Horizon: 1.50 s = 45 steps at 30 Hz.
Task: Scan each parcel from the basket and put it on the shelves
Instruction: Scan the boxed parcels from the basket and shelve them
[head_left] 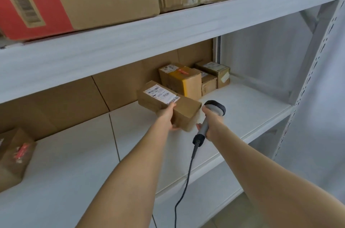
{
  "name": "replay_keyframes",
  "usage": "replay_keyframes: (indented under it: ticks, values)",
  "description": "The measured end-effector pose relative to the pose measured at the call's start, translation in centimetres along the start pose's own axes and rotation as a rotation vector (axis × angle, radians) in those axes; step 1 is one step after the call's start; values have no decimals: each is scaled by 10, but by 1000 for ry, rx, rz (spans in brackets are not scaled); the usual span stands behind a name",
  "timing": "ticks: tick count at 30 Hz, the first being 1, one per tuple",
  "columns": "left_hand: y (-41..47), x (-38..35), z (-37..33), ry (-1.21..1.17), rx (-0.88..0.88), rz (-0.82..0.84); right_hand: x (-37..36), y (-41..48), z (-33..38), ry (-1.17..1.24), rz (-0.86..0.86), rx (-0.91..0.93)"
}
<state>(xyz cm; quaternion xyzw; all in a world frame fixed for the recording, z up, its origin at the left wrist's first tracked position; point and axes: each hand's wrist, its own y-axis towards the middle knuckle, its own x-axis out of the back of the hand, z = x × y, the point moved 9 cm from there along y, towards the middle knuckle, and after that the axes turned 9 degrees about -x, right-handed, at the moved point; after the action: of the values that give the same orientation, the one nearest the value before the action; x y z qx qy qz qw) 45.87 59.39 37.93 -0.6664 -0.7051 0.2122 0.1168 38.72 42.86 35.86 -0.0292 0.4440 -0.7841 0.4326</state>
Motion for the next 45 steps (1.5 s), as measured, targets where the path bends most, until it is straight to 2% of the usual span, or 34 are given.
replay_keyframes:
  ticks: [4,11,21,26,31,33,36,39,45]
  values:
    - [26,18,-13,124,-5,-74,-3,14,14,-29,-13,-18]
    - [73,21,-24,151,5,-85,-24,42,23,-65,8,-7]
    - [123,20,-45,144,-193,-143,-30,62,30,-32,22,-4]
    - [126,17,-51,192,-236,-133,-24,60,32,-11,17,7]
    - [116,18,-64,318,-279,-206,-20,53,35,9,16,21]
    - [107,23,-78,485,-355,-315,-17,49,36,18,15,30]
    - [83,8,-115,755,-666,-409,-9,40,39,41,13,49]
    - [56,-39,-130,891,-933,-280,4,29,40,93,13,70]
    - [5,-142,-85,960,-1050,95,61,-1,36,219,-9,135]
